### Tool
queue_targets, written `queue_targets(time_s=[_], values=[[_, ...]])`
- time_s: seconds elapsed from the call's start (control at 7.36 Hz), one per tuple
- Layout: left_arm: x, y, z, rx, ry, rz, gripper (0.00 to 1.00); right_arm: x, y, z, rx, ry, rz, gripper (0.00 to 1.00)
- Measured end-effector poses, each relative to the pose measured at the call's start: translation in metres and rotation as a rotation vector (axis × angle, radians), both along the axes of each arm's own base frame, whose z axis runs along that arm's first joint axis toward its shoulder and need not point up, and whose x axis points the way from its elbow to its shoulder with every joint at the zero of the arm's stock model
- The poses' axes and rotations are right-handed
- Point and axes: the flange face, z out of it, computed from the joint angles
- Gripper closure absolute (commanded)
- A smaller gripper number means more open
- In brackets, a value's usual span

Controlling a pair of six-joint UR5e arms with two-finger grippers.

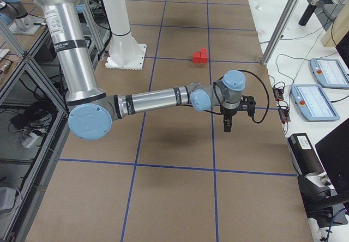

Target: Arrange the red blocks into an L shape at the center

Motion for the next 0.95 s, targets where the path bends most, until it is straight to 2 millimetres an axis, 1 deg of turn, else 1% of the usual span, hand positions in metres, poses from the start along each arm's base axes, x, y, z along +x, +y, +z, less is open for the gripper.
queue_targets(time_s=[0.14, 0.27, 0.41, 0.68, 0.81, 0.95], values=[[-0.002, 0.014, 0.012, -0.002, 0.0, -0.001, 0.0, 0.015, 0.008, 0.011, -0.012, -0.016, 0.005, 0.01], [-0.006, 0.025, 0.015, 0.006, 0.001, -0.009, 0.0, 0.03, 0.019, 0.025, -0.016, -0.03, -0.002, 0.01], [-0.01, 0.032, 0.012, 0.013, 0.002, -0.016, 0.0, 0.045, 0.03, 0.04, -0.017, -0.035, -0.005, 0.01], [-0.015, 0.042, -0.009, 0.0, 0.003, -0.025, 0.0, 0.079, 0.058, 0.071, -0.034, -0.034, 0.013, 0.01], [-0.015, 0.053, -0.017, -0.012, 0.002, -0.026, 0.0, 0.094, 0.07, 0.079, -0.031, -0.036, 0.017, 0.01], [-0.015, 0.065, -0.02, -0.018, 0.0, -0.026, 0.0, 0.105, 0.079, 0.079, -0.037, -0.037, 0.018, 0.01]])
